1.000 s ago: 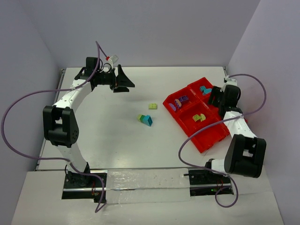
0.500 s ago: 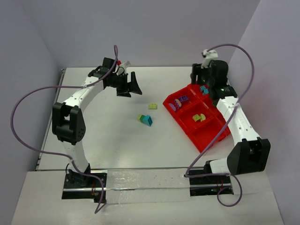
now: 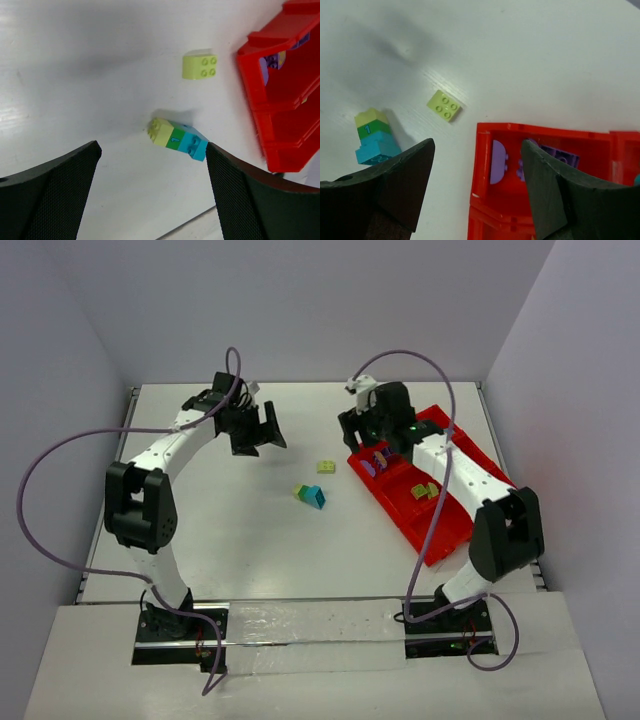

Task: Sort the legos into containers by color

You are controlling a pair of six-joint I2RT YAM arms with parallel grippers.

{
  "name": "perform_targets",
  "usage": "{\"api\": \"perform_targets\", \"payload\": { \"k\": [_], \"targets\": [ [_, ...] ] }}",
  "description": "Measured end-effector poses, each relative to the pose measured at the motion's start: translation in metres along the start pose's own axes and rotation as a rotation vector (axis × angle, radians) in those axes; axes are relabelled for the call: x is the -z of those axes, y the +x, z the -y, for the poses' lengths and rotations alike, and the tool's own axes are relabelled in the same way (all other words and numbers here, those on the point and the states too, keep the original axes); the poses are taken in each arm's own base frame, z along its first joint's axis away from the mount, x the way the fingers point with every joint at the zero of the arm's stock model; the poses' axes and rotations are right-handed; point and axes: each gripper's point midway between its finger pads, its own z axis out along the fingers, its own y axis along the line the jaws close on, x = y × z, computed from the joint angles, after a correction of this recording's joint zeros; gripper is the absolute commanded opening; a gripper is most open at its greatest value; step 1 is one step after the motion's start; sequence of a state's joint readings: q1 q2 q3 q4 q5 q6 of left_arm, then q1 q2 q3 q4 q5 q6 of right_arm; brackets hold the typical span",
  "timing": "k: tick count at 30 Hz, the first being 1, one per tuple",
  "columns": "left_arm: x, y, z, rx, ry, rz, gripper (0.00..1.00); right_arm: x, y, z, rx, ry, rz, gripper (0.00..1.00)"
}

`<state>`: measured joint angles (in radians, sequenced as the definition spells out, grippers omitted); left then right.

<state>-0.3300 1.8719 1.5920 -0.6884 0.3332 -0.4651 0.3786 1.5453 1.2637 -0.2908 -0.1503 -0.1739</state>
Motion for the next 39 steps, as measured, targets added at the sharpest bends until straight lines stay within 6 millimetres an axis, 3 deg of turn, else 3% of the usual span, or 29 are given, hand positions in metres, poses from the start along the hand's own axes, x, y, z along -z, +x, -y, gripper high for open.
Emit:
{"api": "perform_targets", "payload": {
  "k": [4, 8, 22, 32, 39],
  "targets": [
    [0.018, 0.008, -0.036, 0.127, -0.033, 0.021, 0.94, -0.032, 0.025, -0.023, 0.123, -0.041, -0.115, 0.76],
    [0.039, -0.006, -0.055, 0.18, -0.054, 0.087, 0.94, -0.049, 0.056, -0.032, 0.231, -0.065, -0.217, 0.76],
    [0.041, -0.013, -0.049, 0.18, -0.02, 0.116, 0.94, -0.113, 0.088, -0.039, 0.384, -0.038, -0.366, 0.77],
    [0.038, -0.011, -0.05, 0.18, -0.015, 0.104, 0.94, -0.125, 0.1, -0.047, 0.394, -0.093, -0.414, 0.75],
    [0.039, -0.012, -0.052, 0.177, -0.016, 0.106, 0.94, -0.138, 0.109, -0.059, 0.385, -0.136, -0.429, 0.65]
  ]
}}
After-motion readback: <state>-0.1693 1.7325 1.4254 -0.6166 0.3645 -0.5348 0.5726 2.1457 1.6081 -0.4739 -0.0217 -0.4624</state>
